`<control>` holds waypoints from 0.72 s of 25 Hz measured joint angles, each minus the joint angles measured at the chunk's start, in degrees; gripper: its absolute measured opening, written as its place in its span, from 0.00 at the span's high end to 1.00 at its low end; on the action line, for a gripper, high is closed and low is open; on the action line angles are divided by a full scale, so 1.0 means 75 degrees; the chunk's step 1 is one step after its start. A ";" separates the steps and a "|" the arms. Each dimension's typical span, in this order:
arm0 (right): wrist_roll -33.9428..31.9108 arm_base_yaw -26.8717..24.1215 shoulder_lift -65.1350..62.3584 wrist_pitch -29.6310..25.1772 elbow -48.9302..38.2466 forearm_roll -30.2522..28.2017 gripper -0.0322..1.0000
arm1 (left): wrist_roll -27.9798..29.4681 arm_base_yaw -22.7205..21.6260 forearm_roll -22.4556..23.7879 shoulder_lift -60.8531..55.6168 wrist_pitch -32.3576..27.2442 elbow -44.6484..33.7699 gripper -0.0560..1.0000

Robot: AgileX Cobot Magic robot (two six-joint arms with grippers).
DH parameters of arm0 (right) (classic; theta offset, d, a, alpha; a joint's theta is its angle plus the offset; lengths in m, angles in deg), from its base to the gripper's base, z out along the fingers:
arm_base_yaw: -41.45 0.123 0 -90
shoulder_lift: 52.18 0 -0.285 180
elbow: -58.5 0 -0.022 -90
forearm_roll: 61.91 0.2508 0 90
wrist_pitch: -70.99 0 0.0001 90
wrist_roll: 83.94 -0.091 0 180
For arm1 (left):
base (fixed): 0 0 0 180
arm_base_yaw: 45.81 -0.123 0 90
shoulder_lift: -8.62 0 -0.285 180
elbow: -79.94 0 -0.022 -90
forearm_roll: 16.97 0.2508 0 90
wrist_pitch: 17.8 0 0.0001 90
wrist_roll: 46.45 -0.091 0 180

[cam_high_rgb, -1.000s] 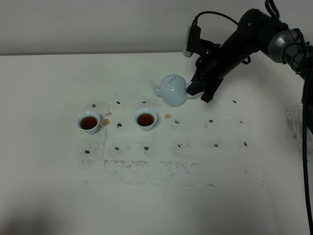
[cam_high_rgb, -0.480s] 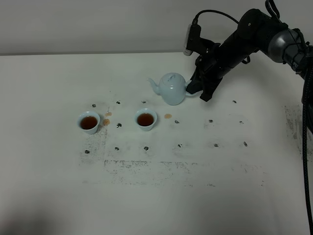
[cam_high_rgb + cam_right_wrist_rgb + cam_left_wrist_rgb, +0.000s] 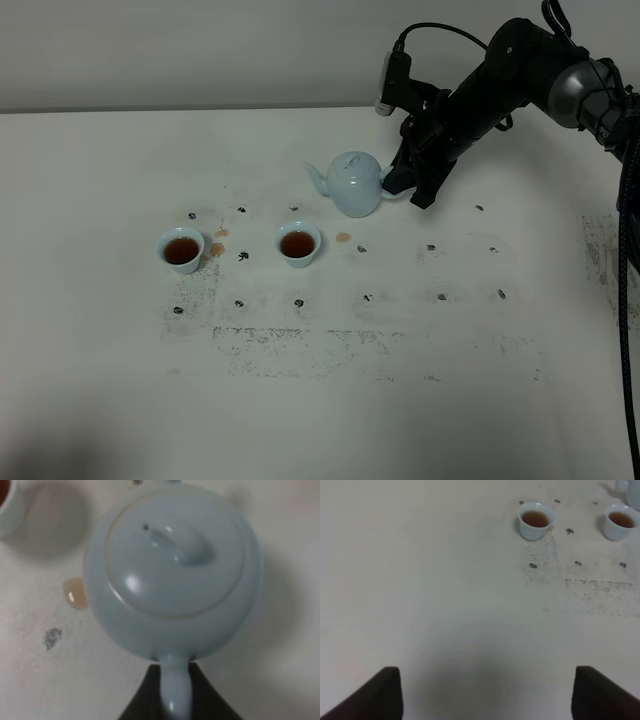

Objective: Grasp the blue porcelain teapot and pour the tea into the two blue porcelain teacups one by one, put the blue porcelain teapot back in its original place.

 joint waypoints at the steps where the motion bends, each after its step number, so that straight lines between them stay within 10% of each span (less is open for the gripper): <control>1: -0.0009 0.0000 0.0000 0.0000 0.0000 0.0000 0.94 | 0.0000 0.0000 0.0000 0.0000 0.0000 0.0000 0.32; 18: -0.0049 0.0000 0.0000 -0.0005 0.0000 -0.0008 0.91 | 0.0000 0.0000 0.0000 0.0000 0.0000 0.0000 0.32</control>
